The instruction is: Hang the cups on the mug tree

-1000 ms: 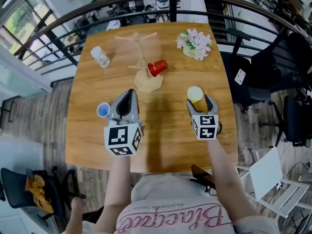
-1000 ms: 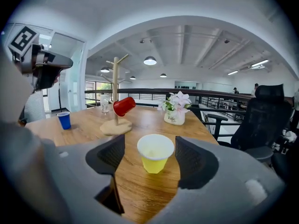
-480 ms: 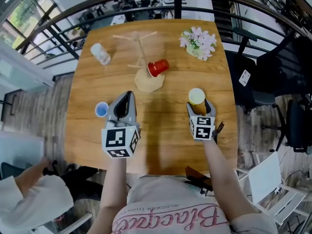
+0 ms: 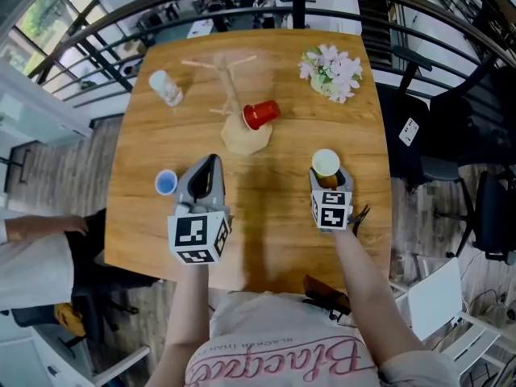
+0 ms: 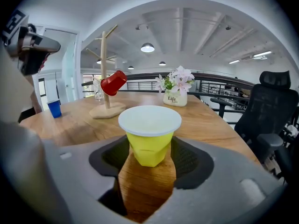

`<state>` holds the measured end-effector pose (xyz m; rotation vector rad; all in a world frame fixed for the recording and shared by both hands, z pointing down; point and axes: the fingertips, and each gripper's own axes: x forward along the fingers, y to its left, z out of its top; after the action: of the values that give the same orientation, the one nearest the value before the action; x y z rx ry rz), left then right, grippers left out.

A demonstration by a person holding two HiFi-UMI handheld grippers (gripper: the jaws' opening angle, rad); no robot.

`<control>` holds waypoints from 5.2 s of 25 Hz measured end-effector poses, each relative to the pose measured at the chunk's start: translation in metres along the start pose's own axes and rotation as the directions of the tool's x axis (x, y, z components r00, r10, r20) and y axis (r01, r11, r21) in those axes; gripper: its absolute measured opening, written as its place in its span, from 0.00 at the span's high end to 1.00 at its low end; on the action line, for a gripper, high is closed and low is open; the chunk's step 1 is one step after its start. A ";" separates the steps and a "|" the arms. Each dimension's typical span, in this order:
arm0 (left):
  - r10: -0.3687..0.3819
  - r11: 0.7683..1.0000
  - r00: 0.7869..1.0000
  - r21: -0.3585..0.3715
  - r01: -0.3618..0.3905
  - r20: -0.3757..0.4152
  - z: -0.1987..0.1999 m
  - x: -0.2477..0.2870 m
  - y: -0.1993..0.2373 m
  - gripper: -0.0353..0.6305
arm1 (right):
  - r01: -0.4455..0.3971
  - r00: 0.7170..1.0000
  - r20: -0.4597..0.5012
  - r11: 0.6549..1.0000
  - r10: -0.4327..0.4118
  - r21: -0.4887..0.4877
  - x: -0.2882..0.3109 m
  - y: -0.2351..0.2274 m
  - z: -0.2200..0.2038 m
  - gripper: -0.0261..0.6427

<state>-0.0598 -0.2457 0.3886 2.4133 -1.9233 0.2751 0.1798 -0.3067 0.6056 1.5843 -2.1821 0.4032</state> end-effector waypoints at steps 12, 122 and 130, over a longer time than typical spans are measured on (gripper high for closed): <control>0.048 0.998 0.999 -0.032 -0.048 0.007 -0.008 -0.008 -0.002 0.93 | -0.032 0.997 0.076 0.999 0.035 -0.035 -0.012 0.004 0.026 0.55; 0.062 0.997 0.971 -0.055 -0.051 0.230 0.047 -0.071 0.130 0.93 | 0.316 0.946 0.306 0.103 -0.104 -0.943 -0.032 0.115 0.299 0.41; 0.038 0.999 0.971 -0.030 -0.032 0.234 0.049 -0.077 0.123 0.93 | 0.351 0.931 0.357 0.453 -0.075 -0.820 -0.067 0.117 0.295 0.41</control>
<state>-0.1900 -0.2065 0.3186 2.4957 -2.0466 -0.0375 0.0404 -0.3502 0.3164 1.2618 -1.7631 -0.9702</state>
